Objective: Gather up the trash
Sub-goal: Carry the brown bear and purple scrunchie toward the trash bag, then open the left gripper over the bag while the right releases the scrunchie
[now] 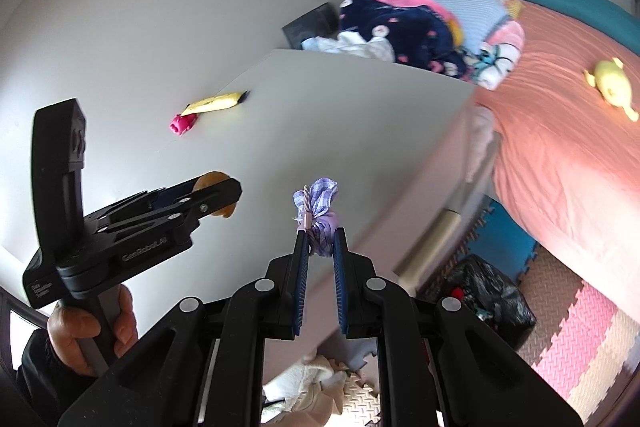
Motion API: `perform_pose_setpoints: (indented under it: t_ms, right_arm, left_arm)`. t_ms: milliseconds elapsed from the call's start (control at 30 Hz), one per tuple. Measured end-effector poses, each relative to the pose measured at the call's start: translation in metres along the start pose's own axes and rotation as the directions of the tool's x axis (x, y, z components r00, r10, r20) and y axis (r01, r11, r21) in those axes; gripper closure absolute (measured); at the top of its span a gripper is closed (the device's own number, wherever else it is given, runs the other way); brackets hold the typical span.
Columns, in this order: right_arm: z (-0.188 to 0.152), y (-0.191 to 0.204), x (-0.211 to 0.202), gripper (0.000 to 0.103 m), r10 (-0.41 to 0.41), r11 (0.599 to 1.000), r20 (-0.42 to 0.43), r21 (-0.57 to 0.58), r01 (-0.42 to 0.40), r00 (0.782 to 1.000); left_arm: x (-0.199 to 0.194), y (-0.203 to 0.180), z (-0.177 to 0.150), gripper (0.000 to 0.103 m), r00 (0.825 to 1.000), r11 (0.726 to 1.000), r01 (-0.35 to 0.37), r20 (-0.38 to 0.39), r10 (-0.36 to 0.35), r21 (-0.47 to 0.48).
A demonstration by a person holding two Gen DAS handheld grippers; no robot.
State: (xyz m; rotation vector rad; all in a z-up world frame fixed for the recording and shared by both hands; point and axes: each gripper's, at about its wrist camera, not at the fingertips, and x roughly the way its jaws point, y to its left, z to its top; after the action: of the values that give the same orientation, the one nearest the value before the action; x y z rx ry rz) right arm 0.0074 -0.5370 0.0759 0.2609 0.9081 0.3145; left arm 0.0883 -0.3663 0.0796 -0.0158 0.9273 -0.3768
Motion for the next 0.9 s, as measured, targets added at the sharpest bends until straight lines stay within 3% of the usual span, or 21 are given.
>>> perform_pose_setpoints:
  t_ms: [467,900]
  right_arm:
    - [-0.057,-0.081,-0.082,0.089,-0.094,0.981,0.082,0.178,0.078,0.992]
    - [-0.095,-0.119,-0.108,0.089,-0.153,0.951,0.084,0.285,0.123,0.985]
  left_arm:
    - [0.020,-0.110,-0.016,0.056,0.988,0.970,0.136,-0.095,-0.118,0.203]
    - [0.033,-0.163,-0.032,0.056,0.970,0.931,0.218,-0.167,-0.175,0.291]
